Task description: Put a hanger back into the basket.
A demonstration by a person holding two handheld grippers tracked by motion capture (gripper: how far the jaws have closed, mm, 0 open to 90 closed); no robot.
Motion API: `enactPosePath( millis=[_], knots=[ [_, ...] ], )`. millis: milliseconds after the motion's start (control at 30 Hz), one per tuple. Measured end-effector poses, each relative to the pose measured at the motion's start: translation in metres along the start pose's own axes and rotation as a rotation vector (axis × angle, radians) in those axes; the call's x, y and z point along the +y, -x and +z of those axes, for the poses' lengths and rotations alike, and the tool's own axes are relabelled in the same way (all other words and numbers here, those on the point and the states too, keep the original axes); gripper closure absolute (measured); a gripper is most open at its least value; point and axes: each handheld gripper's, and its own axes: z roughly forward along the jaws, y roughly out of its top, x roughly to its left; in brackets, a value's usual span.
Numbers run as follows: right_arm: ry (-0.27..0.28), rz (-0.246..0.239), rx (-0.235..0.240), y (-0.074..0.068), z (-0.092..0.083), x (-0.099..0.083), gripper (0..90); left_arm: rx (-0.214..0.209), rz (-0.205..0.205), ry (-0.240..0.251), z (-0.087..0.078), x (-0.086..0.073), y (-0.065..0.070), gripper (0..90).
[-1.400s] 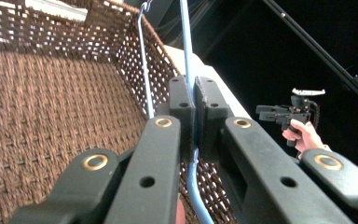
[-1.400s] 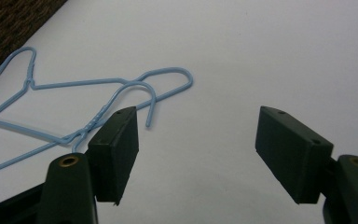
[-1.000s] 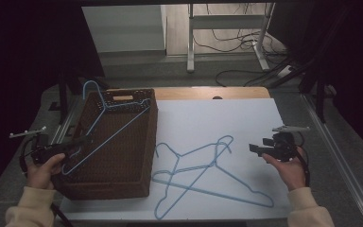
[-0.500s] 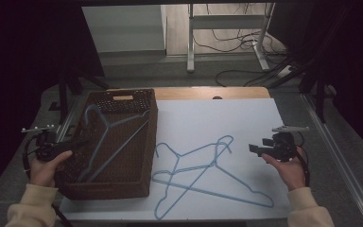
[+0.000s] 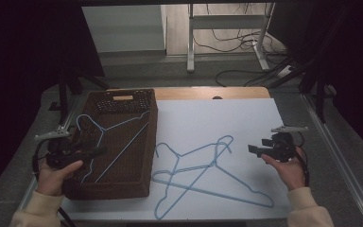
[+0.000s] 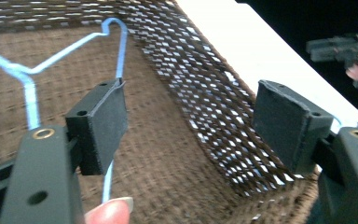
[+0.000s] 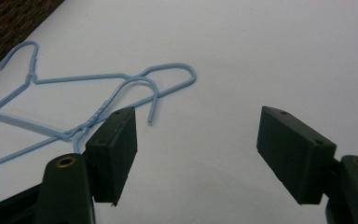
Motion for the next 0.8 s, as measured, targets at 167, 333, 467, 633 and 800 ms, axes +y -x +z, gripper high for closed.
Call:
enactPosePath(
  millis=[167, 333, 467, 633, 800],
  knots=[
    [0.004, -0.014, 0.021, -0.004, -0.005, -0.003, 27.5, -0.005, 0.051, -0.032, 0.017, -0.003, 0.018, 22.3],
    [0.003, -0.040, 0.043, -0.009, -0.010, -0.008, 27.4, -0.029, 0.079, -0.049, 0.030, -0.005, 0.031, 22.0],
    [-0.007, -0.062, 0.058, -0.016, -0.011, -0.011, 27.3, -0.047, 0.098, -0.065, 0.040, -0.007, 0.039, 22.0],
    [-0.024, -0.102, 0.100, -0.032, -0.014, -0.016, 27.1, -0.069, 0.121, -0.085, 0.051, -0.010, 0.051, 22.1],
    [-0.046, -0.136, 0.113, -0.043, -0.013, -0.019, 27.1, -0.089, 0.142, -0.091, 0.055, -0.011, 0.063, 22.2]
  ],
)
